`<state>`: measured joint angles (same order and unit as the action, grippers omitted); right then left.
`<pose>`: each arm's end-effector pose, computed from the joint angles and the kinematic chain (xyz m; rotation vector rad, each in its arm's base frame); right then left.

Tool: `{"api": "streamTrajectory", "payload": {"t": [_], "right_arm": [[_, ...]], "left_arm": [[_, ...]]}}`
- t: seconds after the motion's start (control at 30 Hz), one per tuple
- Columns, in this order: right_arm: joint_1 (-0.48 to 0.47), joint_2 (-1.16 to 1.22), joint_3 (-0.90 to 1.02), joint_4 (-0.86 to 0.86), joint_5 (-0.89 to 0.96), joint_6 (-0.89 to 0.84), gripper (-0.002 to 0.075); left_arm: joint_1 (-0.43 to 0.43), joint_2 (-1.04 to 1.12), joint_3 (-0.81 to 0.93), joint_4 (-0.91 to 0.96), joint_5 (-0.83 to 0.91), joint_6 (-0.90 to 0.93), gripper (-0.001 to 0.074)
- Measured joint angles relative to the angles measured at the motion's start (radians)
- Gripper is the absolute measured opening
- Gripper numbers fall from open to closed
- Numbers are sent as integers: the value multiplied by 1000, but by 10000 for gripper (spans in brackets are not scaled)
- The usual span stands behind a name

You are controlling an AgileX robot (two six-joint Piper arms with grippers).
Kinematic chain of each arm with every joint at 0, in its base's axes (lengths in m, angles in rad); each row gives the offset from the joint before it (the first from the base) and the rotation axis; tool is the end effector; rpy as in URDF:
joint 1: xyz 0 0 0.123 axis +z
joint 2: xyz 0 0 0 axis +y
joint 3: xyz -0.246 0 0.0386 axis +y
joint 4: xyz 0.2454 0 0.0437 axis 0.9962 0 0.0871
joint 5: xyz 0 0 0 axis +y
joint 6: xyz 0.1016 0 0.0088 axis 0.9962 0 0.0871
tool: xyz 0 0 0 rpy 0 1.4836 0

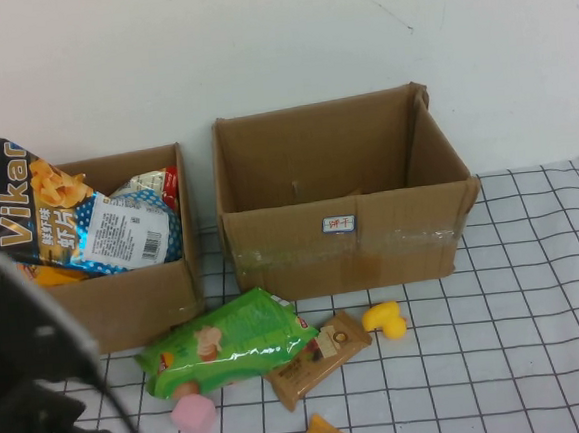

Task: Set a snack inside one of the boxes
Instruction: Pick up the potato chip

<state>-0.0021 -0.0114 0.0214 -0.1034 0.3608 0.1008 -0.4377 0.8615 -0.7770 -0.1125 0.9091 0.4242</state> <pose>0.0973 -0.0039 0.1716 0.0310 1.8523 -0.0324 0.1593 -0.0845 0.2778 0.9903 2.2680 -0.1452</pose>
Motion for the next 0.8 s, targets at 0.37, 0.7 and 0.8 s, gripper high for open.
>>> {"api": "streamTrajectory", "payload": {"t": [0.37, 0.7, 0.8], "right_arm": [[0, 0, 0, 0, -3, 0, -1], [0, 0, 1, 0, -6, 0, -1], [0, 0, 1, 0, -8, 0, -1]], "left_arm": [[-316, 453, -19, 565, -152, -404, 566], [-340, 791, -185, 697, -162, -621, 570], [-340, 888, -250, 666, -156, -629, 570]]}}
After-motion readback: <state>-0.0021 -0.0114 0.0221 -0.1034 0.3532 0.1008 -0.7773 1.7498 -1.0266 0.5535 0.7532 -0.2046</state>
